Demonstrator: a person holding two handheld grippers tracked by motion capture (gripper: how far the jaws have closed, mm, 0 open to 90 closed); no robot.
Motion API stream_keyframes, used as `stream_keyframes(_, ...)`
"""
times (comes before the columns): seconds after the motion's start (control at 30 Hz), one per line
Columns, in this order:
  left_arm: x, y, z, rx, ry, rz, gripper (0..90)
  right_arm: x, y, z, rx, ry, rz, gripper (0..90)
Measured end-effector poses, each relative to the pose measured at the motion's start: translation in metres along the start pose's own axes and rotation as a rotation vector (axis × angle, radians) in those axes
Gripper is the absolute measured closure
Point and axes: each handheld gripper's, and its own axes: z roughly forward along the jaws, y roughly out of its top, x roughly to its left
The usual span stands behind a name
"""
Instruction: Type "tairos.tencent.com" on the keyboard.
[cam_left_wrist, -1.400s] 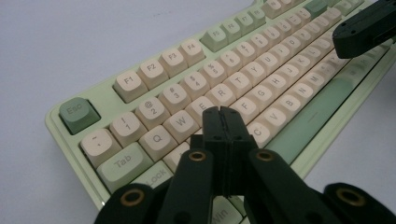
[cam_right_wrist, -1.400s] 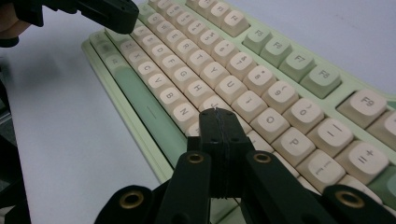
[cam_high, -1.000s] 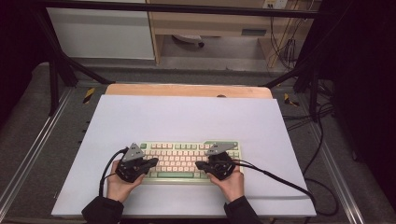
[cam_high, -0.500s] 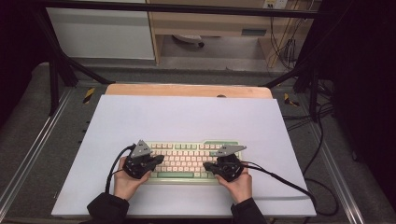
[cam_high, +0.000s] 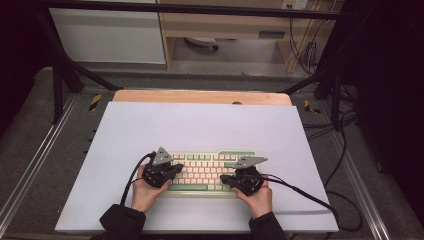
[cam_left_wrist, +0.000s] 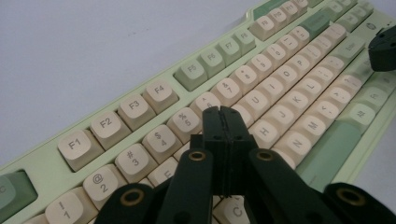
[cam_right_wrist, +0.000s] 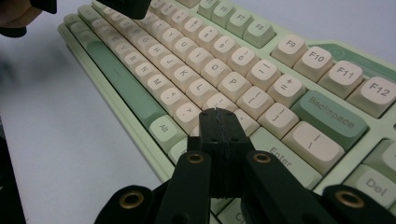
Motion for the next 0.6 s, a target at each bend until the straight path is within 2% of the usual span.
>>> stream_keyframes(0.6,-0.001,-0.001,0.012,0.001,0.000,0.002,90.0,0.000,0.000,-0.001,-0.001,0.000,-0.001,90.0)
